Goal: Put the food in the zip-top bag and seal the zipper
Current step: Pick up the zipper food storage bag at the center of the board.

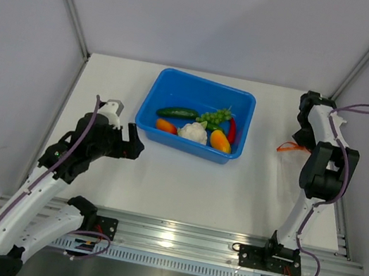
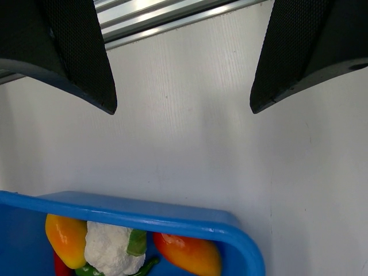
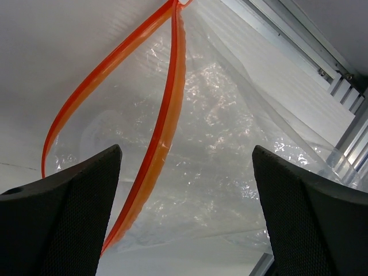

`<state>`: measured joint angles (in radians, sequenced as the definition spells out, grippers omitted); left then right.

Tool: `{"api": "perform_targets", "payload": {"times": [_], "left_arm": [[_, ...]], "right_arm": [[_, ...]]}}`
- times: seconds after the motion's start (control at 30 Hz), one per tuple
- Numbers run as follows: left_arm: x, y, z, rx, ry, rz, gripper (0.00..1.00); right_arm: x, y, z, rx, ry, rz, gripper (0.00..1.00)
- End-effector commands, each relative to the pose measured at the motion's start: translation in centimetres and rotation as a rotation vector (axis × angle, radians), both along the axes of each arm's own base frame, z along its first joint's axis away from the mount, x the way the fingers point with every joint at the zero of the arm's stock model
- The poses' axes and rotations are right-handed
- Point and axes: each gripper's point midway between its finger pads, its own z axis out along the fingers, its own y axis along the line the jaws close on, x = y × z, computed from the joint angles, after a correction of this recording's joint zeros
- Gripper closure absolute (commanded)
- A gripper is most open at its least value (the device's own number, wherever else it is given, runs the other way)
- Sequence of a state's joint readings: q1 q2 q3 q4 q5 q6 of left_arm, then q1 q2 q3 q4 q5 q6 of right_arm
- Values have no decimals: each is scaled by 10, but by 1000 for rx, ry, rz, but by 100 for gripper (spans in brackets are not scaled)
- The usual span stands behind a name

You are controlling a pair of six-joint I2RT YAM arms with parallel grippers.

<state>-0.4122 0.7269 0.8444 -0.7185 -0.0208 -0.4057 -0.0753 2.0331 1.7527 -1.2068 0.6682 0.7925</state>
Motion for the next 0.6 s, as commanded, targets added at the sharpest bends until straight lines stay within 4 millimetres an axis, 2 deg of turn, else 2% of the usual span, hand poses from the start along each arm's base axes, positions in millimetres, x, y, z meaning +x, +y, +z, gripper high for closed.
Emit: {"api": "perform_targets", "payload": {"times": [0.0, 0.1, 0.13, 0.3, 0.47, 0.5, 0.57], "left_arm": [[8, -5, 10, 25, -53, -52, 2], [8, -11, 12, 16, -57, -85, 1], [8, -12, 13, 14, -58, -90, 2], [9, -14, 14, 17, -57, -105, 3], [10, -20, 21, 7, -64, -102, 5], [9, -23, 21, 7, -60, -110, 5], [9, -30, 25, -1, -57, -126, 7]], "right_arm": [[8, -1, 3, 1, -22, -4, 5], [9, 3, -4, 29, -8, 8, 15], [9, 4, -5, 36, -9, 10, 26], [2, 12, -13, 85, -5, 33, 54], [5, 25, -7, 153, -63, 108, 96], [5, 27, -8, 163, -69, 124, 100], [7, 37, 2, 173, -86, 184, 100]]}}
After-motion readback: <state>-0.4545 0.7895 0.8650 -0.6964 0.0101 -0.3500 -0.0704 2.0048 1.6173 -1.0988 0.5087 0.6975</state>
